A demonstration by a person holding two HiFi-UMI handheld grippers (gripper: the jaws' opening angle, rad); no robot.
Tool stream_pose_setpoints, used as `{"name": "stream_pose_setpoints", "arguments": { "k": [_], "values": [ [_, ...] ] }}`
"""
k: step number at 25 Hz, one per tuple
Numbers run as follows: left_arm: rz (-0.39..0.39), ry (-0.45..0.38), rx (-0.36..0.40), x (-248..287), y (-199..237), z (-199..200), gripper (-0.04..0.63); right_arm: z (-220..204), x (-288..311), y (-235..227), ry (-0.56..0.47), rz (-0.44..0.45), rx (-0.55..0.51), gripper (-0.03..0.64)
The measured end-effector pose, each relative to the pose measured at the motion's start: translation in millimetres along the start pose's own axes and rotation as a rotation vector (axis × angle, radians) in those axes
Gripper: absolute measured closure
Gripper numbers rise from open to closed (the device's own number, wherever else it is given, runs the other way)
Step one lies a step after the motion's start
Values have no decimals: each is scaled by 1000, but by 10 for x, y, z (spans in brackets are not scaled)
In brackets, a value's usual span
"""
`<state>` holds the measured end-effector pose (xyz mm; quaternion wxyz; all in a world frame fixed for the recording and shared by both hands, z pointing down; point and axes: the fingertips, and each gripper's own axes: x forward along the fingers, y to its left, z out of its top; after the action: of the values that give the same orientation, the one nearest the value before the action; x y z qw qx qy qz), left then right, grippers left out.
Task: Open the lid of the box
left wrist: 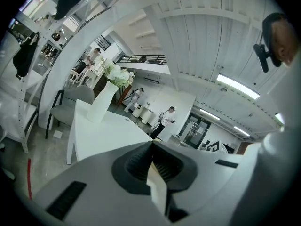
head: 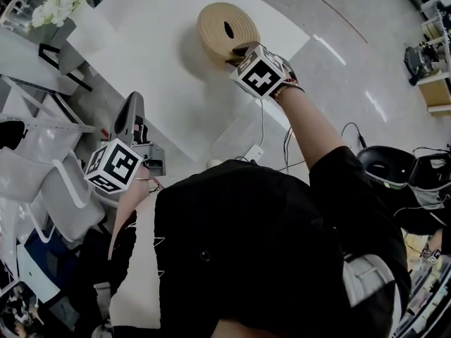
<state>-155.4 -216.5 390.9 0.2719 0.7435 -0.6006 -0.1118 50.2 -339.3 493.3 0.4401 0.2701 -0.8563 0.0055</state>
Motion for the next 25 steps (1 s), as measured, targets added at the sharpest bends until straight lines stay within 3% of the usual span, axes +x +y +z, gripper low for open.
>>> {"name": "stream_pose_setpoints", "arguments": {
  "k": [8,25],
  "values": [
    [10,-5,-1,-20,14,1,584,25,-87,-27,11,21,64,474],
    [8,-9,3,8,13,25,584,116,-183,-82,-83,49,192,474]
  ]
}}
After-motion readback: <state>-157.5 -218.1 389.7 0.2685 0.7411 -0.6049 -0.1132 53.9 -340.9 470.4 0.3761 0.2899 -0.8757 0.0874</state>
